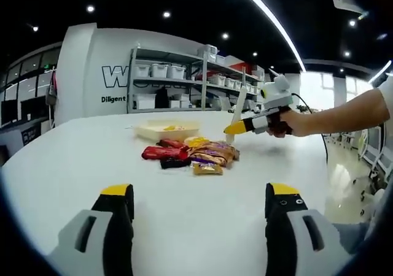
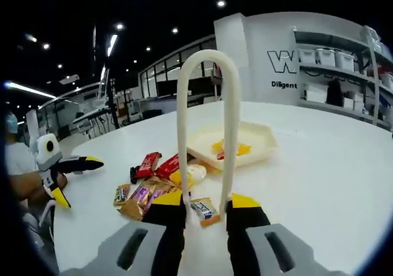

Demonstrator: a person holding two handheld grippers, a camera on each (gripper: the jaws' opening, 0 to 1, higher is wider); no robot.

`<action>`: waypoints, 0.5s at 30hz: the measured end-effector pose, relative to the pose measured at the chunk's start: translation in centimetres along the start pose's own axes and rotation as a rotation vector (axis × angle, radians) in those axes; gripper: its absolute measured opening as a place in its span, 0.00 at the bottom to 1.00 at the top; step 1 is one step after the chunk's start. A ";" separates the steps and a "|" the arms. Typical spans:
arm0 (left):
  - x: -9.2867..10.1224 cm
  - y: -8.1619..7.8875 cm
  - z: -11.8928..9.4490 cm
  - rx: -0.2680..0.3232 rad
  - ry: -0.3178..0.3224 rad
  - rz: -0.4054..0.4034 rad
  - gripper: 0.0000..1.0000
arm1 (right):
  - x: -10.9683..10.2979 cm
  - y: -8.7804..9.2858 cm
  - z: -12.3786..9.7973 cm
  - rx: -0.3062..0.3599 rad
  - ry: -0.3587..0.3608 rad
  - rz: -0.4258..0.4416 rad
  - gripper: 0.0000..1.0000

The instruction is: Place the target food into the container with the food tongs after gripping and lifting it, then release it inside without dropping or visibly crushing the food.

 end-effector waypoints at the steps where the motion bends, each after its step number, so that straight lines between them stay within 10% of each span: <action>1: 0.0 0.0 0.0 0.001 -0.002 0.003 0.87 | 0.1 0.0 0.2 -0.002 0.002 -0.021 0.20; 15: 0.1 0.1 0.2 -0.010 -0.012 0.033 0.86 | 0.7 0.0 1.8 -0.022 -0.017 -0.064 0.20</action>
Point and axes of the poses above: the point that each gripper's makers call its tool centre point, and the gripper's own axes: z roughly forward along the fingers, x roughly to its right, y roughly out of its underside, the point moved 8 cm from there along -z, roughly backward along the fingers, and after that the axes turned 2 degrees about z, right-handed, at the moved point
